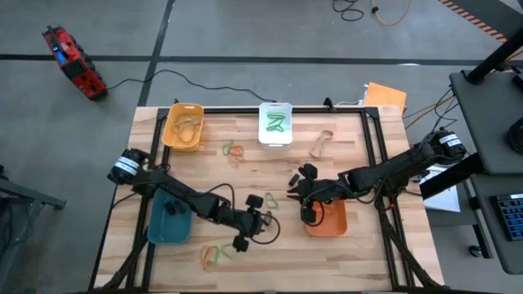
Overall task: Sort rubber bands into baskets
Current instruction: Put the black rubber band into the blue bin
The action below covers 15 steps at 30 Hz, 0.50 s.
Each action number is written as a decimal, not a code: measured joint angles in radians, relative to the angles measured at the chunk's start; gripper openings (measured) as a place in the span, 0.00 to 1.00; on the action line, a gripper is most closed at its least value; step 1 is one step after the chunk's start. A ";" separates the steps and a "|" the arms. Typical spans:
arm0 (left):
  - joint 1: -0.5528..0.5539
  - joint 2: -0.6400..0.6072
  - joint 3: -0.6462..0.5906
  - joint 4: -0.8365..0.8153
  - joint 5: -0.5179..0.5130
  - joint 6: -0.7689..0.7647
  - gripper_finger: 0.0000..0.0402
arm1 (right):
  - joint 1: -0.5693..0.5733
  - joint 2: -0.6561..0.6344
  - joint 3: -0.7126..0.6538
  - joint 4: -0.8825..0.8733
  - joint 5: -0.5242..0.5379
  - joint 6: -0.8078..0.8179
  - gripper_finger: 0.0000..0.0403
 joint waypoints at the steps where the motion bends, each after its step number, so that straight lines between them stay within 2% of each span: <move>1: 0.007 0.005 0.000 0.003 0.014 0.008 0.26 | 0.000 0.000 0.000 -0.001 0.000 0.000 0.14; 7: 0.048 0.041 -0.002 0.045 0.109 0.020 0.26 | 0.004 0.000 0.000 -0.006 0.000 0.000 0.14; 15: 0.073 0.064 -0.002 0.049 0.142 0.020 0.26 | 0.004 0.000 0.000 -0.009 0.000 -0.002 0.14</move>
